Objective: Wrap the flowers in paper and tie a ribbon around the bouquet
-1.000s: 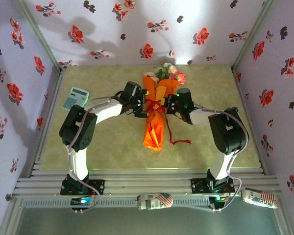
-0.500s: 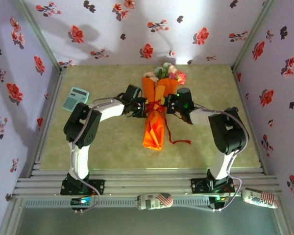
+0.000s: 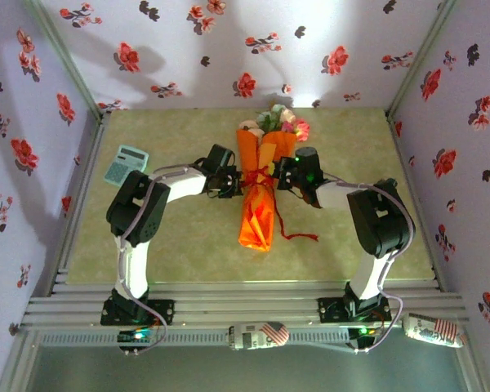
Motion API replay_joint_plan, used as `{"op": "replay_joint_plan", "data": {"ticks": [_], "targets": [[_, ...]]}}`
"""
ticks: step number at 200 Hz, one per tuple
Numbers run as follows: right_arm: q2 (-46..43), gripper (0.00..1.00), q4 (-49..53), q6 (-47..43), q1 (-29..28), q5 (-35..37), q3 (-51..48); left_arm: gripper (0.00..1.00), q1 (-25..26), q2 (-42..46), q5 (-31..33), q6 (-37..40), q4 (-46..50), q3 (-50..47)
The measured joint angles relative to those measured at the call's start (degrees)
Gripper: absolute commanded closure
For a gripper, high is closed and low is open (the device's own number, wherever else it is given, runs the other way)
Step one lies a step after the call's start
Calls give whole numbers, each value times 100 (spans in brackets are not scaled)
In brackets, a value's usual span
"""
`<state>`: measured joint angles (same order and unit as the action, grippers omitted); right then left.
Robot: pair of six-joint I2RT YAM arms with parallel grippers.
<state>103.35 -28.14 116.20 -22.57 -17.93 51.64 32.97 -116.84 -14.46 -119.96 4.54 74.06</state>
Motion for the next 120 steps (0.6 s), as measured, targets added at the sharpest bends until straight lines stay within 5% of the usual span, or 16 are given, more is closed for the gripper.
{"op": "replay_joint_plan", "data": {"ticks": [22,120], "targets": [[0,100,-55,2,-9,9,-33,100,0,-103,28,17,-76,2],[-127,100,-1204,293,-9,774,-981,100,13,522,-138,240,-72,-514]]}}
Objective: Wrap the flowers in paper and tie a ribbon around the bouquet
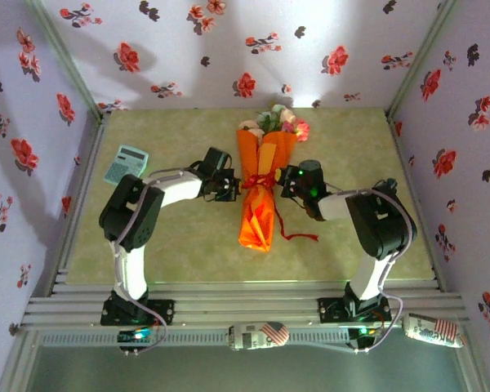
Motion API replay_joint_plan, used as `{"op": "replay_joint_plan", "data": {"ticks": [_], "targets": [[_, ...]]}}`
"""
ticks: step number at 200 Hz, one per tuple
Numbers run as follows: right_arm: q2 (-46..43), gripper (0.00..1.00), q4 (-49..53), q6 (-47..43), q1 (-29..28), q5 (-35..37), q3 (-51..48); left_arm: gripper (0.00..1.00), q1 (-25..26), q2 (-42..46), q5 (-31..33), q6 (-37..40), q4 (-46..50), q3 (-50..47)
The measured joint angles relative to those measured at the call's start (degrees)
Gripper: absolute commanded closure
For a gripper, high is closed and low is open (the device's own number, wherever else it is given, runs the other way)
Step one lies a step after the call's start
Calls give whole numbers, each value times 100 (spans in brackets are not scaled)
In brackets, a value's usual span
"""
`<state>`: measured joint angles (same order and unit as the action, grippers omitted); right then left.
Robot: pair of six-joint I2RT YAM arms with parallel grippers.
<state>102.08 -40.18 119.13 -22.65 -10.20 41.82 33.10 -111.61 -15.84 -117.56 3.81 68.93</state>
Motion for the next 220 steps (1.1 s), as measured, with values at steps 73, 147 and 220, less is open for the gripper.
{"op": "replay_joint_plan", "data": {"ticks": [73,147,220], "targets": [[-256,100,-833,7,26,590,-616,100,0,273,-190,452,195,-214],[-114,100,-1631,7,175,942,-1152,100,-44,273,-240,894,531,-105],[343,100,-2157,7,411,1003,-1233,100,-133,273,-245,1169,699,85]]}}
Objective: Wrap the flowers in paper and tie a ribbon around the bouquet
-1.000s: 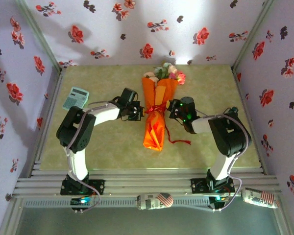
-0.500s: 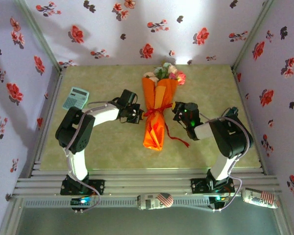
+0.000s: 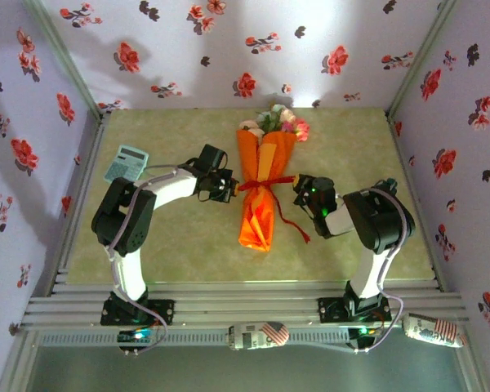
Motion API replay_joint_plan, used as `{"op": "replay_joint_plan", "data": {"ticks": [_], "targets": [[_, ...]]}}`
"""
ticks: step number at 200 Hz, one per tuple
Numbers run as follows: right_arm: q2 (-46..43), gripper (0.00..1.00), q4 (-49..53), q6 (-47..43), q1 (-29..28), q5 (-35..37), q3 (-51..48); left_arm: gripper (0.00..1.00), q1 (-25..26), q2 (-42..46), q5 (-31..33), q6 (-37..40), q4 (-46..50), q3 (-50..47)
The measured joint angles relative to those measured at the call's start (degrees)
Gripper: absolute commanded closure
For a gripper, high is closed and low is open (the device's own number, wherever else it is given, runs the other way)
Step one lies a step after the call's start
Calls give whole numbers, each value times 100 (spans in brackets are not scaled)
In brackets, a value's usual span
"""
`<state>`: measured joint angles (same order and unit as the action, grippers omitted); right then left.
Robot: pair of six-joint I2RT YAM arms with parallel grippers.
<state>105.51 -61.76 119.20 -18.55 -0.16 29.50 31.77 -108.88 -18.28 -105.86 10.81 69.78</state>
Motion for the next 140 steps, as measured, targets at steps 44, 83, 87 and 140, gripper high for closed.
{"op": "replay_joint_plan", "data": {"ticks": [44,83,87,140], "targets": [[72,100,-90,0,249,2,-15,100,-125,0,-20,173,92,105],[81,100,-98,0,439,-17,-37,100,-184,0,-24,238,129,105],[81,100,-96,0,457,-24,-37,100,-184,0,-26,240,127,105],[39,100,105,-48,660,-164,-31,100,-184,0,-42,280,125,105]]}}
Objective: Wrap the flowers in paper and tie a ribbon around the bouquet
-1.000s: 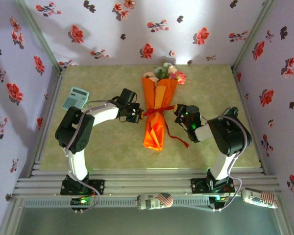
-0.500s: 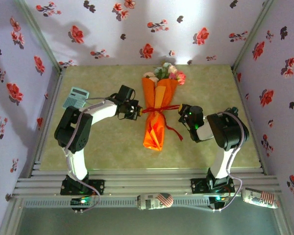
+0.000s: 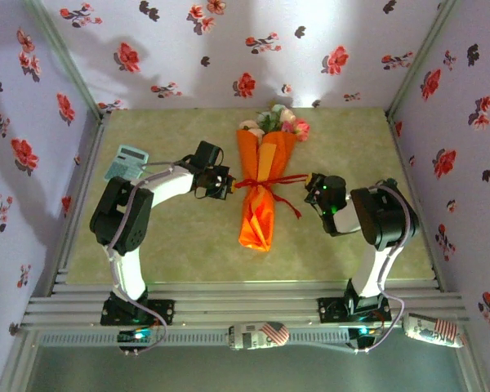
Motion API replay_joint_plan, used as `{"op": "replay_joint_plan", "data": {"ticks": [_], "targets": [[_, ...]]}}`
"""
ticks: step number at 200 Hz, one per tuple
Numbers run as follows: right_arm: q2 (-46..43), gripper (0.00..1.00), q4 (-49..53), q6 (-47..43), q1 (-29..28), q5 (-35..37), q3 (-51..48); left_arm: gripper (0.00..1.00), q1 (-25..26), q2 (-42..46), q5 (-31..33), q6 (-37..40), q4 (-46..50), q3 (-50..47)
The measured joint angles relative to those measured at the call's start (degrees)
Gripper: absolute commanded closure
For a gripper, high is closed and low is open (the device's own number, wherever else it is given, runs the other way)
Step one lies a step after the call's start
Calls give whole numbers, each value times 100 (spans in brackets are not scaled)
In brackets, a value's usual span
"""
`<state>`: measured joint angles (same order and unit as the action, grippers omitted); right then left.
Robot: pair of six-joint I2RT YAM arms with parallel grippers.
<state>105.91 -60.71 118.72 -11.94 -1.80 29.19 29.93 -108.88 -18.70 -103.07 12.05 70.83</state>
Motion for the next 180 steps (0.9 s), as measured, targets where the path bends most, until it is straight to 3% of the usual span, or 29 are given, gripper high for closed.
{"op": "replay_joint_plan", "data": {"ticks": [180], "targets": [[-387,100,2002,-1029,260,-249,507,100,-114,258,-173,22,-262,-299]]}}
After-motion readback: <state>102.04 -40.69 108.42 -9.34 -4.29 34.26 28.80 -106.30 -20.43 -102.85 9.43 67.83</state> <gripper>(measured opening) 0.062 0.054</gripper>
